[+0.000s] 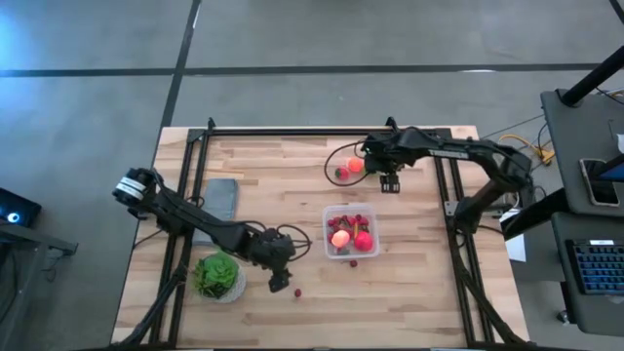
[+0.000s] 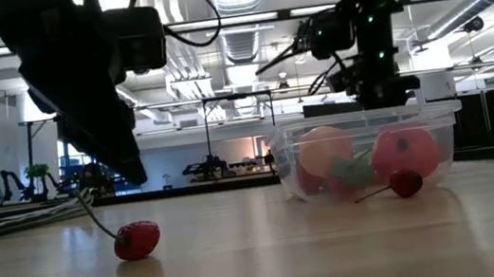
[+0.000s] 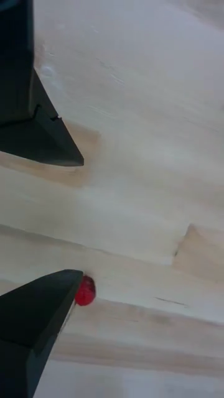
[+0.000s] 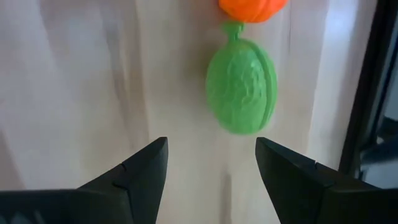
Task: Pick and placing Produce into tupperware
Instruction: Put the melon into the transparent bin
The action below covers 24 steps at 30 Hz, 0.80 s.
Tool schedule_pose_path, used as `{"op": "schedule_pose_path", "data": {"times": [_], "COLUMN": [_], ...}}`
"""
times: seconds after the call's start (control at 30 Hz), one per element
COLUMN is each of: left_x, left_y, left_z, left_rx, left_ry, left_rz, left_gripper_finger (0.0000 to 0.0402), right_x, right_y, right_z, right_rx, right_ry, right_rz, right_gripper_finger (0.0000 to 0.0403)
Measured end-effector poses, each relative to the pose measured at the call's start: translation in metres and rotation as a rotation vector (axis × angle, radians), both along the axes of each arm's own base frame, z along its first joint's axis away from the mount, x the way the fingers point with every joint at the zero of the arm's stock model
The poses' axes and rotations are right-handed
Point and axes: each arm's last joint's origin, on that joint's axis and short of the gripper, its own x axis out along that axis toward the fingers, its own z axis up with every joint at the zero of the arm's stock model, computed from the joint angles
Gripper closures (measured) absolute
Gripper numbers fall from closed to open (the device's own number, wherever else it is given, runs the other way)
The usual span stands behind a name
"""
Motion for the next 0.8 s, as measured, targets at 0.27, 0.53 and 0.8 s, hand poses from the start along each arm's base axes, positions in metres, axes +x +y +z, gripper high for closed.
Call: {"op": "schedule_pose_path", "data": {"times": [0.27,0.53,0.8], "left_x": [-0.009,-0.014,-0.016], "left_y": [0.007,0.016,0.02], "left_z": [-0.009,-0.015,-0.015], "left_rx": [-0.012,-0.002,-0.002], "left_ry": [-0.029,-0.026,-0.024], "left_rz": [0.01,0.006,0.003], "left_gripper_finger": [0.013,0.013,0.013], "right_x": [0.014,0.013,0.017], "right_y": [-0.017,-0.03,-0.033], "right_z": [-0.014,-0.025,-0.035], "right_rx": [-0.068,-0.005,0.005], "right_ry": [0.006,-0.009,0.009], "right_rz": [0.052,0.029,0.04], "right_gripper_finger": [0.0164,0.0143,0.0137]}}
